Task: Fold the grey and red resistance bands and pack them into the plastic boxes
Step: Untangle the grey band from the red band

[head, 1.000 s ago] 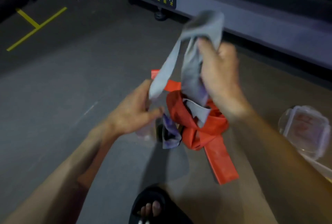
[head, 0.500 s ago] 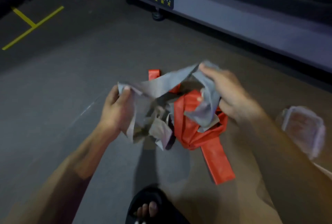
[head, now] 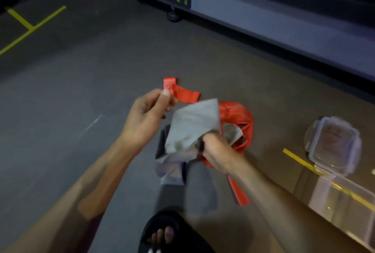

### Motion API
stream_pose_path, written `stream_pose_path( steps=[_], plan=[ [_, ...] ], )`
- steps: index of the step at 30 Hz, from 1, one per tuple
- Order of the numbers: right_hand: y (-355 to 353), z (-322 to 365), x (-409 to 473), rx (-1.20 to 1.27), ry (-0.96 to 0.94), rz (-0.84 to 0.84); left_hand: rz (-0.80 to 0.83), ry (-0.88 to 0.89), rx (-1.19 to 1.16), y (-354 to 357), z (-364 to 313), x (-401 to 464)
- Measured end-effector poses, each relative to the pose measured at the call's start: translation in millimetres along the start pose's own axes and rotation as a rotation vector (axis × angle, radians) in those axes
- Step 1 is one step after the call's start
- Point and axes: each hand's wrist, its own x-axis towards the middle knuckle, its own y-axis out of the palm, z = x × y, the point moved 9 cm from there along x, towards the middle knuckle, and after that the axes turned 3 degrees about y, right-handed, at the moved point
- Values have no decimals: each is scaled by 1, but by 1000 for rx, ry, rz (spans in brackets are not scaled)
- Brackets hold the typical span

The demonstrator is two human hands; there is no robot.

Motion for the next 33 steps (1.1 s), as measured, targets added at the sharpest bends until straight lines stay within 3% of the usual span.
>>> stream_pose_path(
  steps=[2,3,7,10,13,17,20,22,24,25,27,30,33],
  plan=[
    [17,23,-5,200,-107,132,-4,-64,73,-1,30,2],
    [23,26,-9,143,-132,201,58,-101,101,5,46,2],
    [12,-20,-3,-728,0,300,363,-178,268,43,94,-11],
    [-18,-62,10,-1230,145,274,325,-239,371,48,118,-4],
    [-35,-78,11,-1370,236,175,289,-217,516,61,121,11],
    [-34,-88,22,-1530,122,-48,250,-34,545,94,99,45],
    [-21,-107,28,-1659,31,-147,378,-36,626,128,104,62],
    [-12,-119,29,-1736,-40,-115,521,-50,745,149,110,63],
    [-2,-124,27,-1776,-149,-24,592,47,909,161,108,60],
    [2,-124,24,-1765,-207,24,555,129,961,163,101,60],
    [9,-118,15,-1738,-329,84,368,205,816,152,81,65],
    [9,-112,8,-1710,-420,75,16,162,427,100,57,76],
    [2,-104,4,-1744,-389,108,-189,54,62,46,44,77]
  ],
)
